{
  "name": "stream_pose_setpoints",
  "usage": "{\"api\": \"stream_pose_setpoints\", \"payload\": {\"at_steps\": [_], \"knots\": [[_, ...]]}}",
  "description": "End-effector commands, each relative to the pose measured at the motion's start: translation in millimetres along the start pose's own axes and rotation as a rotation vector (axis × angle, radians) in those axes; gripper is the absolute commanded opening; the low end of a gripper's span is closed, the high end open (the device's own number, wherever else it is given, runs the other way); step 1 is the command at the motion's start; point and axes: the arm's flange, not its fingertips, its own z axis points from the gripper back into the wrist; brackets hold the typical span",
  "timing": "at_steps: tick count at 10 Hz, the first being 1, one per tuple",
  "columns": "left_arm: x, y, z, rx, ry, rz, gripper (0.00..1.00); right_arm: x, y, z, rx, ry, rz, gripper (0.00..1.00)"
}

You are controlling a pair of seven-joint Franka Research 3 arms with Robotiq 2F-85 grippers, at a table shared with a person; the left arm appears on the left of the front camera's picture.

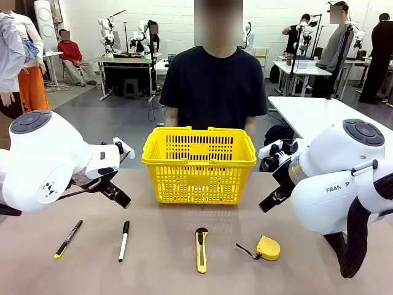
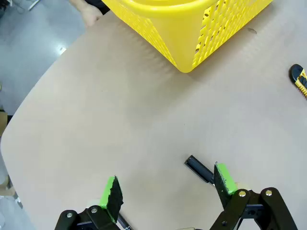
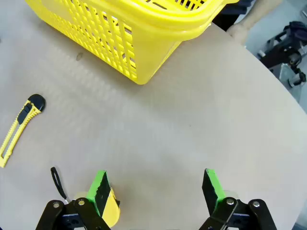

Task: Place the items the person wants into the basket.
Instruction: Pick up the item the person points to and place it in the Market Basket.

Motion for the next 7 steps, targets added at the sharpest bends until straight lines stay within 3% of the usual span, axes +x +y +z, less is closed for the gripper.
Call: {"api": "stream_pose_setpoints", "payload": {"at_steps": [1, 7], "knots": [[0.0, -0.1, 0.0, 0.000, 0.000, 0.000, 1.00, 0.0, 0.0, 0.0, 0.000, 0.000, 0.000, 1.00], [0.0, -0.1, 0.0, 0.000, 0.000, 0.000, 1.00, 0.0, 0.0, 0.0, 0.000, 0.000, 0.000, 1.00]]}}
